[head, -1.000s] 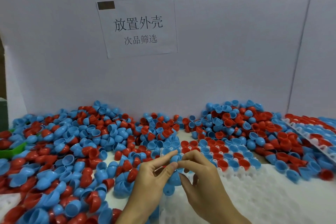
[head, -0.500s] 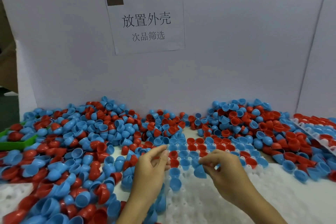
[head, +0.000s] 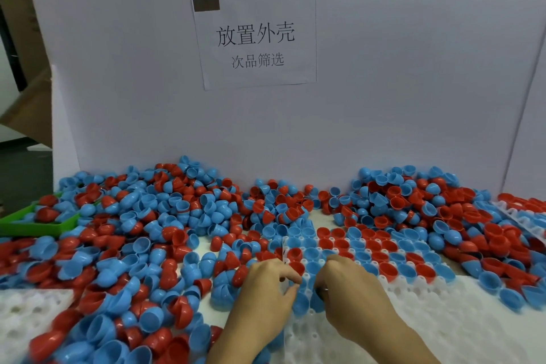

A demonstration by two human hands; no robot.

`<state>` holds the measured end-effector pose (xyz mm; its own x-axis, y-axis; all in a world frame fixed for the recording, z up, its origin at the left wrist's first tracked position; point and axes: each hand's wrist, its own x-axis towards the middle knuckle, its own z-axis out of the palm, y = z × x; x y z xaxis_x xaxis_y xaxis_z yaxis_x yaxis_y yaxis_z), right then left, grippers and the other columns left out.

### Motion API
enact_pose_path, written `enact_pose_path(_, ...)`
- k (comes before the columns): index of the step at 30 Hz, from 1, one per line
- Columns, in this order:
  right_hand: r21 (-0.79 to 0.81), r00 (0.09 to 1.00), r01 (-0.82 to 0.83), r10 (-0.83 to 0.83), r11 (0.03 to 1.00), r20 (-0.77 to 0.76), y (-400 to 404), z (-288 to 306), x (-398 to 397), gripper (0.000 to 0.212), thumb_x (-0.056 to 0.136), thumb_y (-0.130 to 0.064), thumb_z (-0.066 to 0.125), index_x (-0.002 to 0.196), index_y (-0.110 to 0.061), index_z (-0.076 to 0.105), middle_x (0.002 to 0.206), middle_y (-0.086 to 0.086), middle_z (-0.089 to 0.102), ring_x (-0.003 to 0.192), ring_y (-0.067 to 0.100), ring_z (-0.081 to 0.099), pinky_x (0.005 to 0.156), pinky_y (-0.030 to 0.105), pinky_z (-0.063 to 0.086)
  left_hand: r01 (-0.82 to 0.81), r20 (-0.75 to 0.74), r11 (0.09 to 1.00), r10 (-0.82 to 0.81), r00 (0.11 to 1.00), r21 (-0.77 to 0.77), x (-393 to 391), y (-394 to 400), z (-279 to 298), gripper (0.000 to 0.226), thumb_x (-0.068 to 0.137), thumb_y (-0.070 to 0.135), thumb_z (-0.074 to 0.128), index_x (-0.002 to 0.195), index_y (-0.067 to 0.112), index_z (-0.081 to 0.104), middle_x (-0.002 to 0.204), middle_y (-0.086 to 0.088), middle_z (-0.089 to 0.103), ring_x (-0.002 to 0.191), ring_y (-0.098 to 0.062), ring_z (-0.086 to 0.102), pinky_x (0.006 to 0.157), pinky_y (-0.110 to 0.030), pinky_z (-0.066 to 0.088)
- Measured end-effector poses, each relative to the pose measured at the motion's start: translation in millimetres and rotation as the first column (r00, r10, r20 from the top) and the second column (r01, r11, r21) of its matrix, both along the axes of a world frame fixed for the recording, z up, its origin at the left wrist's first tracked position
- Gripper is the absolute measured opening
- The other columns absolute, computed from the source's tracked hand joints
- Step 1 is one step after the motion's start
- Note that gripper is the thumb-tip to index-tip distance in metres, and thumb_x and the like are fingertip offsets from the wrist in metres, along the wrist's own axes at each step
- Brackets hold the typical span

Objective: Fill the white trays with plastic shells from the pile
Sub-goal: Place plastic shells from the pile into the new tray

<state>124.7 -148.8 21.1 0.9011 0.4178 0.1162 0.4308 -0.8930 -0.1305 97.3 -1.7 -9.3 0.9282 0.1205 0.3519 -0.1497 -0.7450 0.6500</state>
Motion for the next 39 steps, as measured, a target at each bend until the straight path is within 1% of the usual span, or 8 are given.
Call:
enact_pose_path(3, -0.080, 1.000, 0.004, -0.005, 0.997, -0.012, 5.8, 4.4, 2.8, 0.027, 0.089, -0.005, 0.061, 0.072, -0.017, 0.044, 0.087, 0.003, 0.044, 0.065, 0.019, 0.045, 0.062, 0.031, 0.038, 0.034, -0.015, 0.999, -0.034, 0.999, 0.011, 0.6, -1.1, -2.7, 0.016, 0.093, 0.018, 0.068, 0.103, 0.024, 0.079, 0.104, 0.013, 0.071, 0.096, -0.001, 0.061, 0.084, -0.008, 0.045)
enact_pose_path(7, -0.096, 0.998, -0.055, 0.051, 0.994, -0.040, 11.0, 5.9, 9.7, 0.014, 0.089, -0.008, 0.067, 0.101, -0.012, 0.060, 0.107, 0.008, 0.054, 0.077, 0.020, 0.050, 0.070, 0.031, 0.048, 0.052, -0.021, 0.999, -0.051, 0.998, 0.013, 0.8, -1.1, -5.3, 0.017, 0.093, 0.016, 0.068, 0.104, 0.021, 0.080, 0.105, 0.012, 0.072, 0.097, -0.002, 0.063, 0.087, -0.013, 0.049)
enact_pose_path(12, 0.072, 0.993, -0.078, 0.084, 0.994, -0.082, -4.6, -5.6, 14.2, 0.020, 0.093, -0.009, 0.065, 0.110, -0.017, 0.071, 0.107, 0.001, 0.061, 0.090, 0.017, 0.062, 0.070, 0.025, 0.053, 0.055, -0.027, 0.998, -0.054, 0.998, 0.017, 3.2, 0.7, -6.5, 0.017, 0.092, 0.016, 0.069, 0.103, 0.023, 0.080, 0.105, 0.013, 0.071, 0.098, -0.004, 0.062, 0.088, -0.018, 0.050)
enact_pose_path(17, 0.140, 0.996, -0.089, 0.091, 0.986, -0.007, -13.7, -11.9, 14.1, 0.017, 0.095, -0.009, 0.061, 0.101, -0.020, 0.072, 0.099, -0.004, 0.058, 0.085, 0.010, 0.059, 0.068, 0.022, 0.052, 0.051, -0.016, 0.998, -0.051, 0.999, 0.033, 3.5, 0.2, -8.4, 0.017, 0.094, 0.019, 0.067, 0.106, 0.026, 0.078, 0.109, 0.014, 0.068, 0.101, -0.002, 0.059, 0.091, -0.017, 0.049)
enact_pose_path(21, 0.112, 0.987, -0.158, 0.157, 0.981, 0.016, -8.7, -18.1, 14.8, 0.020, 0.095, -0.007, 0.060, 0.106, -0.018, 0.073, 0.101, -0.005, 0.053, 0.086, 0.013, 0.053, 0.060, 0.016, 0.037, 0.087, 0.037, 0.995, -0.089, 0.995, 0.050, 1.9, -0.6, -7.7, 0.024, 0.095, 0.022, 0.067, 0.117, 0.028, 0.072, 0.118, 0.019, 0.063, 0.114, 0.001, 0.050, 0.103, -0.016, 0.040)
enact_pose_path(26, 0.197, 0.978, -0.208, 0.204, 0.958, 0.041, -16.8, -21.9, 19.1, 0.025, 0.099, -0.013, 0.058, 0.117, -0.022, 0.072, 0.110, -0.007, 0.054, 0.097, 0.008, 0.050, 0.086, 0.022, 0.046, 0.201, 0.094, 0.977, -0.207, 0.974, 0.071, -0.1, -3.9, -3.5, 0.021, 0.092, 0.031, 0.069, 0.111, 0.033, 0.077, 0.105, 0.023, 0.070, 0.107, 0.007, 0.050, 0.093, -0.016, 0.044)
enact_pose_path(31, 0.240, 0.974, -0.225, 0.213, 0.944, 0.073, -26.3, -25.7, 18.6, 0.028, 0.098, -0.021, 0.061, 0.124, -0.027, 0.069, 0.105, -0.018, 0.050, 0.091, 0.000, 0.044, 0.077, 0.011, 0.041, 0.178, 0.044, 0.977, -0.184, 0.982, 0.116, 1.4, -5.0, -8.6, 0.019, 0.091, 0.041, 0.069, 0.104, 0.032, 0.079, 0.104, 0.022, 0.068, 0.106, 0.004, 0.049, 0.094, -0.023, 0.047)
enact_pose_path(39, 0.228, 0.969, -0.245, 0.228, 0.942, 0.098, -25.0, -25.3, 14.2, 0.025, 0.102, -0.027, 0.053, 0.116, -0.025, 0.073, 0.114, -0.012, 0.056, 0.100, 0.006, 0.053, 0.085, 0.022, 0.049, 0.150, 0.018, 0.983, -0.153, 0.988, 0.111, 1.2, -9.4, -11.2, 0.023, 0.089, 0.038, 0.071, 0.112, 0.035, 0.074, 0.113, 0.020, 0.059, 0.108, 0.002, 0.052, 0.099, -0.023, 0.046)
